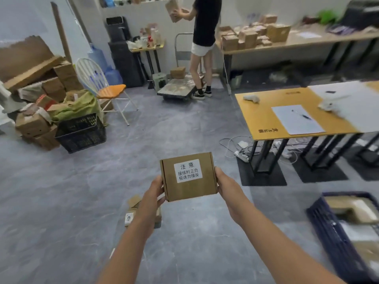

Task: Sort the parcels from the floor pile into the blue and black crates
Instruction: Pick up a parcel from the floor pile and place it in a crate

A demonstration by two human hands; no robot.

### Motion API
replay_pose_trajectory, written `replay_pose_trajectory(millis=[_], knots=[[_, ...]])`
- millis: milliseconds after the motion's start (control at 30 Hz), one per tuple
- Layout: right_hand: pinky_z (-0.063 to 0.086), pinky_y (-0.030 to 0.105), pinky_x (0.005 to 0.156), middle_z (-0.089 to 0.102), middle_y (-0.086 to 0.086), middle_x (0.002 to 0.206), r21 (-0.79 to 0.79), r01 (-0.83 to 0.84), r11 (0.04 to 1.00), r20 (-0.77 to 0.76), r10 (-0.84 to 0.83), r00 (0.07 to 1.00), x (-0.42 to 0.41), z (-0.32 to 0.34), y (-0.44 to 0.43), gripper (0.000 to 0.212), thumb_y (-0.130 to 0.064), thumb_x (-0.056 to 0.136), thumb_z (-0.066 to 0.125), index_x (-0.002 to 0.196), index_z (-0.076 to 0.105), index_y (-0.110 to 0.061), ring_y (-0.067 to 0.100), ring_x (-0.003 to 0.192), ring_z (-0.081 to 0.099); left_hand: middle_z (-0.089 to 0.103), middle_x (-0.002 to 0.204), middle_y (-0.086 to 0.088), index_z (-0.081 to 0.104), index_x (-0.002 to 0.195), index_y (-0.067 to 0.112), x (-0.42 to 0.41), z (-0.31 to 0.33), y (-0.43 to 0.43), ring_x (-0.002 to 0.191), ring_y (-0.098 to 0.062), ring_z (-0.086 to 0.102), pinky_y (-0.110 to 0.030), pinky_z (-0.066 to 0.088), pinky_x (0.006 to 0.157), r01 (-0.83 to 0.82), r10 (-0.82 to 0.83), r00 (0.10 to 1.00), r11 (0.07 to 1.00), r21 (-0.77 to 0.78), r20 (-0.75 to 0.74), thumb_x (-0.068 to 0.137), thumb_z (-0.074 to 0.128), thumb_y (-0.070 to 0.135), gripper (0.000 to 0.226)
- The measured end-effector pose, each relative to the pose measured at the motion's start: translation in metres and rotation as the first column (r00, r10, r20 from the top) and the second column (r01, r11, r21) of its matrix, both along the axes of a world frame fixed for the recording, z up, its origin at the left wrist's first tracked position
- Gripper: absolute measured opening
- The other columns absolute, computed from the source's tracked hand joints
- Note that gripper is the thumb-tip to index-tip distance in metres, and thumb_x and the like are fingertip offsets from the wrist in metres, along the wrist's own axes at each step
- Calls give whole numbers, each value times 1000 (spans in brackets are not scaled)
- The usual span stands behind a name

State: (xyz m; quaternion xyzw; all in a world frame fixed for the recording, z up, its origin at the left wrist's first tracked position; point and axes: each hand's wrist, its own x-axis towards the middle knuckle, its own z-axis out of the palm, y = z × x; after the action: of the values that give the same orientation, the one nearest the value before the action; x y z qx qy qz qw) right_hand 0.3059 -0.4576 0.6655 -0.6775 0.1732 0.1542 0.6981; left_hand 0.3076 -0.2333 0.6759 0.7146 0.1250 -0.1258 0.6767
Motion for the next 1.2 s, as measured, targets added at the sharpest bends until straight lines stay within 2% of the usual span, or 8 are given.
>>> replay_pose_trajectory(millis=[233, 367, 467, 533, 667, 867, 1033, 1200], knots=[[37, 25, 105, 72, -36, 108, 62, 221, 973, 39, -223, 974, -25, -14, -151, 38, -55, 110, 34, 112, 71, -47, -17, 106, 60, 70, 127, 17, 69, 125, 37, 28, -4, -153, 125, -6, 59, -40, 44, 108, 239, -239, 971, 971, 7, 16, 102, 43, 61, 42], [39, 29, 112, 68, -24, 131, 55, 371, 927, -15, -371, 928, -50, -30, -228, 48, -64, 106, 36, 133, 68, -38, -4, 126, 57, 68, 130, 14, 68, 127, 34, 38, -12, -241, 126, -9, 58, -45, 42, 113, 387, -387, 922, 922, 21, -10, 106, 40, 51, 39], [45, 10, 80, 73, -31, 99, 62, 481, 874, -22, -481, 877, -72, -33, -275, 43, -51, 112, 31, 106, 72, -39, -17, 94, 63, 65, 134, 12, 66, 129, 34, 40, -14, -299, 128, -10, 56, -46, 42, 112, 490, -489, 872, 871, 34, -25, 106, 40, 50, 39], [44, 7, 71, 72, -33, 89, 61, 554, 830, -31, -554, 832, -84, -34, -298, 41, -47, 113, 31, 98, 69, -42, -17, 87, 64, 61, 136, 11, 64, 133, 33, 44, -15, -334, 130, -11, 54, -45, 43, 110, 547, -545, 837, 836, 39, -41, 106, 41, 51, 40], [43, 19, 91, 73, -32, 106, 81, 681, 728, -55, -679, 732, -100, -47, -337, 38, -50, 111, 35, 101, 72, -49, -10, 107, 62, 62, 131, 16, 63, 134, 37, 54, -21, -397, 127, -10, 54, -44, 43, 108, 670, -667, 742, 741, 48, -63, 105, 41, 53, 40], [39, 22, 97, 69, -40, 96, 93, 824, 558, -112, -817, 566, -100, -66, -384, 35, -49, 112, 36, 98, 69, -48, -18, 97, 57, 63, 137, 3, 63, 138, 33, 88, -42, -478, 131, -18, 55, -38, 45, 100, 810, -799, 585, 582, 70, -137, 104, 40, 57, 47], [36, 28, 107, 64, -31, 117, 92, 907, 412, -148, -895, 421, -84, -85, -414, 27, -53, 109, 41, 106, 67, -47, -9, 112, 54, 64, 134, 7, 67, 126, 41, 123, -50, -540, 128, -17, 56, -39, 43, 104, 897, -879, 441, 438, 56, -180, 105, 39, 56, 38], [43, 21, 95, 71, -26, 116, 129, 958, 255, -201, -939, 277, -80, -95, -432, 26, -47, 111, 43, 111, 69, -41, -8, 111, 60, 61, 117, 20, 62, 106, 48, 138, -59, -598, 120, -13, 55, -38, 45, 100, 953, -931, 302, 299, 48, -204, 108, 38, 50, 25]])
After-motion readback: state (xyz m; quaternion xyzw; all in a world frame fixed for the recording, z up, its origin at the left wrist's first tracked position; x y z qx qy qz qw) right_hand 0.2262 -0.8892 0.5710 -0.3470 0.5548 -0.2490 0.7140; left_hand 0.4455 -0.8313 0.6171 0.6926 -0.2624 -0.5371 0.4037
